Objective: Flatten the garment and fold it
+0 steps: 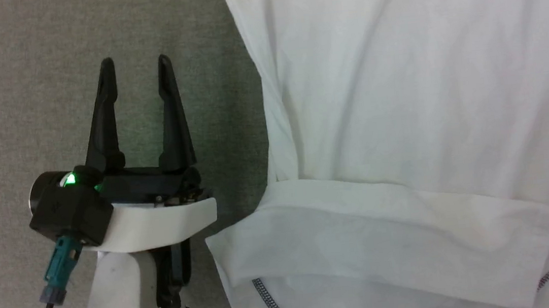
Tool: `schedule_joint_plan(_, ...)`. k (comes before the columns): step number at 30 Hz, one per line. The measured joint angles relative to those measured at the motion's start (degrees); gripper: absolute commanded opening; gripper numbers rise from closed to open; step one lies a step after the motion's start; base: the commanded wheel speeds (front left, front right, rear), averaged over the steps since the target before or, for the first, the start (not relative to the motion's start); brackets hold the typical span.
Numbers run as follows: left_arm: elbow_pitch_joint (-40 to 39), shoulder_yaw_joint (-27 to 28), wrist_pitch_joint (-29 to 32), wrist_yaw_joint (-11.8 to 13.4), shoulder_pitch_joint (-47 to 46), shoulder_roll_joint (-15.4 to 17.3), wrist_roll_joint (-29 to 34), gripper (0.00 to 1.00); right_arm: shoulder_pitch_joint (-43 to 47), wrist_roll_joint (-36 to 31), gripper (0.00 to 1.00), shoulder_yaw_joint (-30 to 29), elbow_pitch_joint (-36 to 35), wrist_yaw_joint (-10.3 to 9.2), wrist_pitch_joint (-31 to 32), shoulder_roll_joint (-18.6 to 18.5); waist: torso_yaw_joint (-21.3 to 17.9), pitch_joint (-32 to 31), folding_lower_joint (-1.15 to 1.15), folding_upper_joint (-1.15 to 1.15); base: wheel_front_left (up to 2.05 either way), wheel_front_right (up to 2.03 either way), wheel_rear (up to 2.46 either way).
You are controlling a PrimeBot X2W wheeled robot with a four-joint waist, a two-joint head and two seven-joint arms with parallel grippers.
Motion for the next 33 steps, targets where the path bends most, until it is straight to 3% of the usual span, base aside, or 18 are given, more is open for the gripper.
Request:
schedule_joint_plan(4,0.38,0.10,0.00,0.02,-0.01,-0.11,-0.01,1.00,-2.76,-0.07,1.00,-0.08,2.03,0.09,5.66,-1.55,1.52,1.47,-0.01,0.00,0.00,0.00,0.00)
schedule_joint_plan(5,0.53,0.14,0.00,0.02,-0.01,-0.11,-0.01,1.00,-3.26,-0.07,0.52,-0.24,2.55,0.09,6.76,-1.86,1.82,1.64,-0.02,0.00,0.00,0.00,0.00)
schedule_joint_plan(7,0.88,0.36,0.00,0.03,0.00,-0.12,-0.01,1.00,-3.87,-0.13,0.00,-0.64,3.30,0.08,8.06,-2.38,2.14,1.64,-0.01,0.00,0.00,0.00,0.00)
schedule_joint_plan(12,1.80,0.56,0.00,0.04,0.04,-0.16,-0.01,1.00,-2.98,-0.81,0.00,-0.01,3.32,-0.01,6.66,-1.80,1.89,0.30,0.01,0.00,0.00,0.00,0.00)
schedule_joint_plan(20,4.19,0.94,0.00,0.04,1.72,-0.31,-0.10,1.00,4.16,-4.05,0.00,3.64,-1.47,0.00,-9.17,-1.15,0.43,-5.12,0.01,0.00,0.00,0.00,0.00)
schedule_joint_plan(25,5.95,2.05,0.00,0.04,4.86,-0.34,-0.47,1.00,6.25,-5.23,0.00,4.81,-4.99,0.00,-14.79,-1.19,-0.82,-10.00,0.00,0.00,0.00,0.00,0.00)
schedule_joint_plan(33,7.97,3.55,-0.01,0.03,10.16,-0.36,-1.71,1.00,16.05,-6.23,0.00,10.78,-18.61,0.00,-17.29,2.31,-3.35,-18.60,-0.01,0.00,0.00,0.00,0.00)
